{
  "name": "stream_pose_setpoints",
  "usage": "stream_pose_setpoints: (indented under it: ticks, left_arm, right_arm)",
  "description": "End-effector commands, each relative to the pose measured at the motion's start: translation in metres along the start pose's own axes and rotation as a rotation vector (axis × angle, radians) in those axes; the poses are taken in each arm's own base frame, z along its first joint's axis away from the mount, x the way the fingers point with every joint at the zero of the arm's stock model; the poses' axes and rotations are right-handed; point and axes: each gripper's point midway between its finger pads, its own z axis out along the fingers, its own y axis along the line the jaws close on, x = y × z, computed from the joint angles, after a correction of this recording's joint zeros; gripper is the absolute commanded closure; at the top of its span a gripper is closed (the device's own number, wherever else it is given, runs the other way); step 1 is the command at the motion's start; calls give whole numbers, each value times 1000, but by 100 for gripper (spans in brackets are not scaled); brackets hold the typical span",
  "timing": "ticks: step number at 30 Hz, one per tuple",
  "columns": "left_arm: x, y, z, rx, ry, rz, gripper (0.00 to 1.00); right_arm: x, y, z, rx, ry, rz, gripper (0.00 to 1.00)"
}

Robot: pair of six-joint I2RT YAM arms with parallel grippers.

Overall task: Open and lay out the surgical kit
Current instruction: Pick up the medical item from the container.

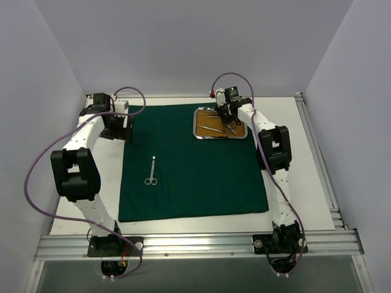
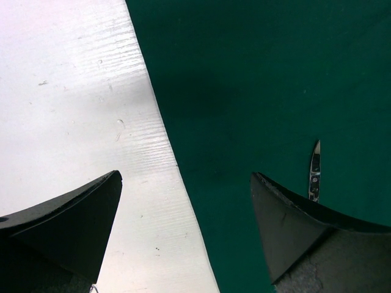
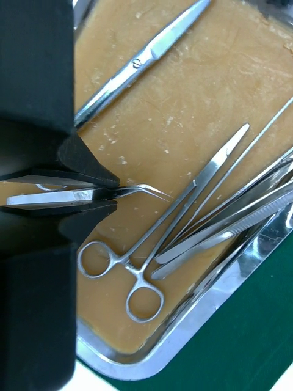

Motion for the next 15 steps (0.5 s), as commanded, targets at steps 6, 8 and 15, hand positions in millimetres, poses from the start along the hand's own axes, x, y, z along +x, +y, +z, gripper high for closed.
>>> stream_pose_setpoints:
  ticks: [6,8,15]
  left_arm:
    - [-20,2,-16,10,-70,4,5]
    - [-22,0,-19,17,-76,5,5]
    - [-29,-14,-31,90,-103,24,10]
  right_arm:
    - [-43,-9,-65,49,-99,-78,100]
    - [-44,-11,-69,68,-97,-78,100]
    - [-96,1,-128,136,-290,-3,100]
